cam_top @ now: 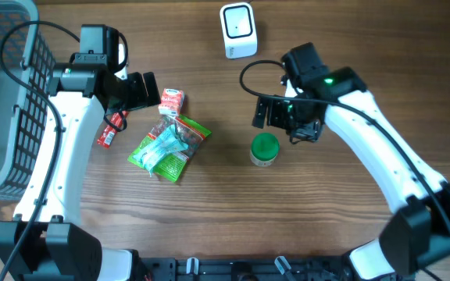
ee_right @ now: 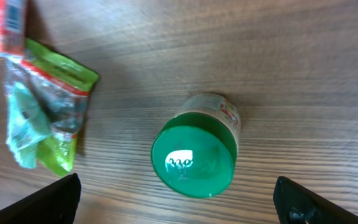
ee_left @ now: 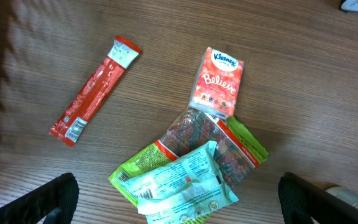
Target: Scan the item barcode
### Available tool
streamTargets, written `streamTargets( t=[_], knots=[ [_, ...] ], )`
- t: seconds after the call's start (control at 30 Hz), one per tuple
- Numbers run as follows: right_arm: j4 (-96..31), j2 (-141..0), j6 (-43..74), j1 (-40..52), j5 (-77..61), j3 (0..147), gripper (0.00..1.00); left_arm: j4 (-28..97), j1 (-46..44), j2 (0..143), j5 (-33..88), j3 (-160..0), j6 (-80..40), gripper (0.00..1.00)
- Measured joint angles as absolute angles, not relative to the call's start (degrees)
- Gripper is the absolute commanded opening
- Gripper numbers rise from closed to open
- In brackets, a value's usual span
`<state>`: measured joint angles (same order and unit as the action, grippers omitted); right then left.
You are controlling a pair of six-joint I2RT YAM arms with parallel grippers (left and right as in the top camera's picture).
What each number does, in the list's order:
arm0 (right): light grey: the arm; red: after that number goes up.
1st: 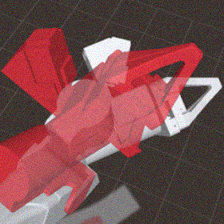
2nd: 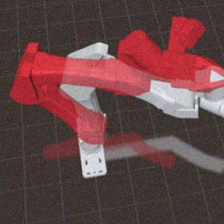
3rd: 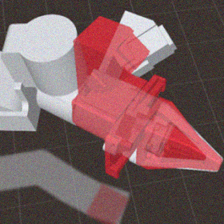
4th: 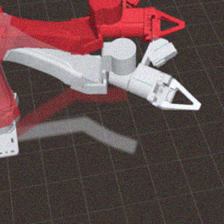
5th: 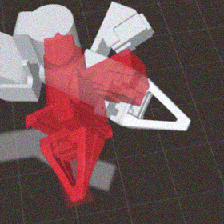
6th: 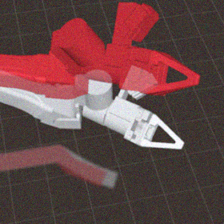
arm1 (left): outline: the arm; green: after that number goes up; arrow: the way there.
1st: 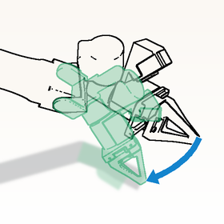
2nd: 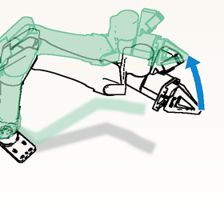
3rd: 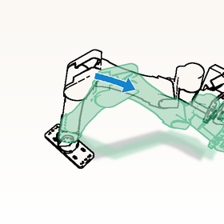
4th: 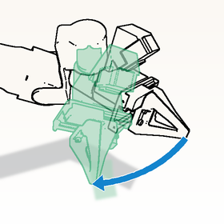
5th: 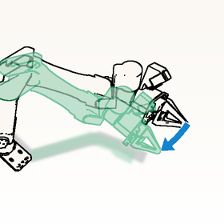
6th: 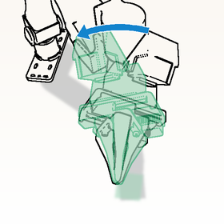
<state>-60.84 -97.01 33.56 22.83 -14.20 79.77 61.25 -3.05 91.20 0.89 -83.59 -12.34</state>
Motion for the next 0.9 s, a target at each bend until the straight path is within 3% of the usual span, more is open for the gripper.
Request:
streamTargets(
  t=[0.53, 0.9],
  knots=[
    [-61.65, -106.61, 39.03, 25.45, -14.52, 79.66, 0.93, 61.25, -3.05, 91.2, 0.89, -83.59, -12.34, 1.0],
    [-53.19, -106.74, 41.58, 27.18, -13.58, 72.47, 0.89, 61.28, -3.05, 91.2, 0.89, -83.59, -12.34, 1.0]
  ],
)
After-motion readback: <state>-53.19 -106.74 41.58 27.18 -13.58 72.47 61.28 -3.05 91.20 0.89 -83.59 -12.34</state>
